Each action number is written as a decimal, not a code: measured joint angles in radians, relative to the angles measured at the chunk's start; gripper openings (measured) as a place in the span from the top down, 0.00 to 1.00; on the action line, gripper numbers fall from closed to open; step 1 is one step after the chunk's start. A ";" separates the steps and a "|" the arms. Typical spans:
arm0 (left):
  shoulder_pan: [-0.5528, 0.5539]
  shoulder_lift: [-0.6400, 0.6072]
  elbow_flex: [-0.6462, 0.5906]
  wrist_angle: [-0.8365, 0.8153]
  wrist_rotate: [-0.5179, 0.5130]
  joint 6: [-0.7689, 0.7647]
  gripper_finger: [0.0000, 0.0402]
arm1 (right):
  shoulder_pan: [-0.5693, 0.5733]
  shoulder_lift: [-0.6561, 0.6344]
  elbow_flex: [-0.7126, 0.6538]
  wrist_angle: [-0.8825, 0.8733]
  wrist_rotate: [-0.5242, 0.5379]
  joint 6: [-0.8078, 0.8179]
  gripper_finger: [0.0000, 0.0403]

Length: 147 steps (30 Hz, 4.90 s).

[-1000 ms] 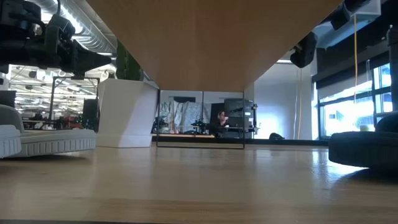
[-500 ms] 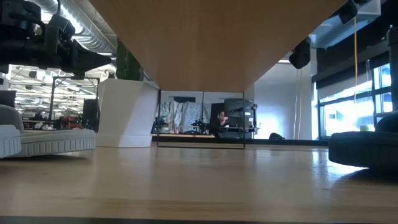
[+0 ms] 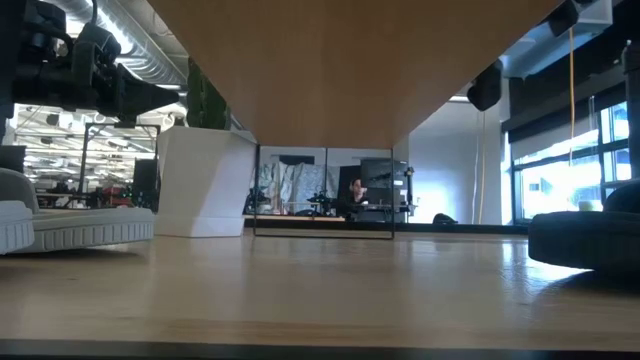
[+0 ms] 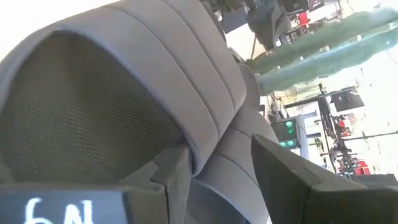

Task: Pick and place slides into the shelf
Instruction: Put the black slide on the shelf

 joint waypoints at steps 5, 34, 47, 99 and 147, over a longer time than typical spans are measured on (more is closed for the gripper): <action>0.000 0.000 0.000 0.000 0.000 0.000 1.00 | 0.009 0.000 0.000 -0.013 0.037 0.003 0.59; 0.000 0.000 0.000 0.000 0.000 0.000 1.00 | 0.008 0.000 0.092 -0.217 0.077 0.137 0.59; 0.000 0.000 0.000 0.000 0.000 0.000 1.00 | 0.011 0.000 0.197 -0.451 0.078 0.309 0.59; 0.000 0.000 0.000 0.000 0.000 0.001 1.00 | 0.138 0.113 0.386 -0.941 -0.063 1.000 0.59; 0.000 0.000 0.000 0.000 0.000 0.000 1.00 | 0.612 -0.007 0.244 -1.201 0.025 2.507 0.59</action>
